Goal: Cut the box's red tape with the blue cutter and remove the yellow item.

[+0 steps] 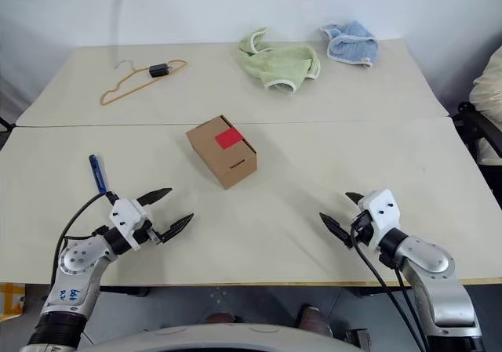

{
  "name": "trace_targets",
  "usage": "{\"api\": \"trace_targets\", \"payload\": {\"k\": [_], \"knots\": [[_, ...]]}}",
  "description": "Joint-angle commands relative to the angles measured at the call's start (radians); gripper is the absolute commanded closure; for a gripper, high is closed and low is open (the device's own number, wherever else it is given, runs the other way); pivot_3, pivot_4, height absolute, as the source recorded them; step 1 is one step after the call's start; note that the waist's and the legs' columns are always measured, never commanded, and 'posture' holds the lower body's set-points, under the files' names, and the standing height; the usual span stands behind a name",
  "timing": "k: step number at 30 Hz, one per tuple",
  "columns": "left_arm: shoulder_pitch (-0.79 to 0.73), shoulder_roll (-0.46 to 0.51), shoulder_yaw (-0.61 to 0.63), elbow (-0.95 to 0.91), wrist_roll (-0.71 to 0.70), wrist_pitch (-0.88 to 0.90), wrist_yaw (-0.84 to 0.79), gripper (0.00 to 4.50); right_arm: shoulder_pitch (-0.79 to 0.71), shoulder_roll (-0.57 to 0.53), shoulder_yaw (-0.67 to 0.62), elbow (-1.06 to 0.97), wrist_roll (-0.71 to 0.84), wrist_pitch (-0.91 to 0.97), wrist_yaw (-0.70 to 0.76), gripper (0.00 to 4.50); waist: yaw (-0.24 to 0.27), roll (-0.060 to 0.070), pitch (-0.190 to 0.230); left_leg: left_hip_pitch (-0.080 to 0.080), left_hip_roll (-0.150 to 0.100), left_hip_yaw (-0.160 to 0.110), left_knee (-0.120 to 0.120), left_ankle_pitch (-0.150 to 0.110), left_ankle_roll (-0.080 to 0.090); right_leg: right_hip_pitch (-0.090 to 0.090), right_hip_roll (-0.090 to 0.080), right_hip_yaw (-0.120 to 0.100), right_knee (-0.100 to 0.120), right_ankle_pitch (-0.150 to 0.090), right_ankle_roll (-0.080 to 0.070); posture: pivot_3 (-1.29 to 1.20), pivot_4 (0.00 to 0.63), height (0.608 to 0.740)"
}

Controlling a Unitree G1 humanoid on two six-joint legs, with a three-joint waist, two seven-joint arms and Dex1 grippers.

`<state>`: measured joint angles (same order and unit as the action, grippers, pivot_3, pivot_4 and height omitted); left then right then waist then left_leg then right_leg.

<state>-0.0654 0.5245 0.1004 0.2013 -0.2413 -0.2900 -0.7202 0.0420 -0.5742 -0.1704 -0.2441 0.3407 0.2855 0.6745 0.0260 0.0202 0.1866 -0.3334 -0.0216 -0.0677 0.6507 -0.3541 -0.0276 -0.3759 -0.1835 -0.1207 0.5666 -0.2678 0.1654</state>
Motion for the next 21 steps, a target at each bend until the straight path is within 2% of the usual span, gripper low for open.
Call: {"api": "trace_targets", "payload": {"k": [1, 4, 7, 12, 13, 14, 17, 21], "knots": [[0.022, -0.004, -0.024, 0.041, 0.067, 0.047, 0.04, 0.02, -0.009, -0.005, -0.027, -0.011, 0.008, -0.002, -0.009, 0.0, 0.0, 0.0, 0.0, 0.0, 0.0, 0.0, 0.0, 0.0, 0.0, 0.0, 0.0, 0.0, 0.0, 0.0, 0.0, 0.0, 0.15, 0.74], [0.012, -0.019, -0.02, 0.021, 0.028, 0.109, 0.045, 0.02, -0.015, 0.011, -0.046, -0.017, 0.039, 0.034, -0.032, 0.0, 0.003, 0.0, 0.0, 0.0, 0.0, 0.0, 0.001, 0.0, 0.0, 0.0, 0.0, 0.0, 0.001, 0.0, 0.0, 0.0, 0.15, 0.74], [0.002, -0.024, -0.021, 0.012, 0.049, 0.147, 0.079, 0.02, -0.015, 0.011, -0.05, -0.029, 0.036, 0.061, -0.058, 0.0, 0.004, 0.0, 0.0, 0.0, 0.0, 0.0, 0.002, 0.0, 0.0, 0.0, 0.0, 0.001, 0.002, 0.001, -0.001, 0.0, 0.15, 0.74], [-0.025, -0.022, -0.031, 0.03, 0.043, 0.15, 0.054, 0.02, -0.025, -0.016, 0.005, -0.078, -0.047, 0.192, -0.15, 0.0, 0.005, 0.001, -0.001, -0.001, 0.0, 0.0, 0.005, 0.001, -0.001, 0.0, 0.0, 0.002, 0.002, 0.002, -0.002, 0.0, 0.15, 0.74], [-0.04, -0.02, -0.032, 0.049, 0.066, 0.145, 0.077, 0.02, -0.025, -0.015, 0.009, -0.084, -0.047, 0.19, -0.147, 0.0, 0.004, 0.001, -0.001, -0.001, 0.0, 0.001, 0.005, 0.001, -0.001, 0.0, 0.0, 0.002, 0.002, 0.002, -0.002, 0.0, 0.15, 0.74], [-0.058, -0.015, -0.033, 0.073, 0.101, 0.155, 0.117, 0.2, -0.027, -0.01, 0.011, -0.084, -0.044, 0.161, -0.133, 0.0, 0.005, 0.001, -0.001, -0.001, 0.0, 0.001, 0.005, 0.001, -0.001, 0.0, 0.0, 0.003, 0.002, 0.002, -0.003, 0.0, 0.15, 0.74], [-0.109, -0.029, -0.011, 0.121, 0.12, 0.173, 0.201, 0.92, -0.04, 0.009, 0.01, -0.093, -0.026, 0.144, -0.123, 0.63, 0.007, 0.001, -0.001, -0.001, 0.0, 0.001, 0.005, 0.002, -0.001, 0.0, 0.0, 0.003, 0.002, 0.003, -0.004, 0.0, 0.15, 0.74], [-0.159, -0.053, 0.017, 0.17, 0.116, 0.15, 0.267, 2.11, -0.082, 0.038, 0.022, -0.102, -0.02, 0.13, -0.128, 2.03, 0.0, 0.001, -0.001, -0.001, 0.001, 0.002, 0.005, 0.003, -0.003, 0.0, 0.001, 0.004, 0.004, 0.004, -0.005, 0.0, 0.15, 0.74]]}}
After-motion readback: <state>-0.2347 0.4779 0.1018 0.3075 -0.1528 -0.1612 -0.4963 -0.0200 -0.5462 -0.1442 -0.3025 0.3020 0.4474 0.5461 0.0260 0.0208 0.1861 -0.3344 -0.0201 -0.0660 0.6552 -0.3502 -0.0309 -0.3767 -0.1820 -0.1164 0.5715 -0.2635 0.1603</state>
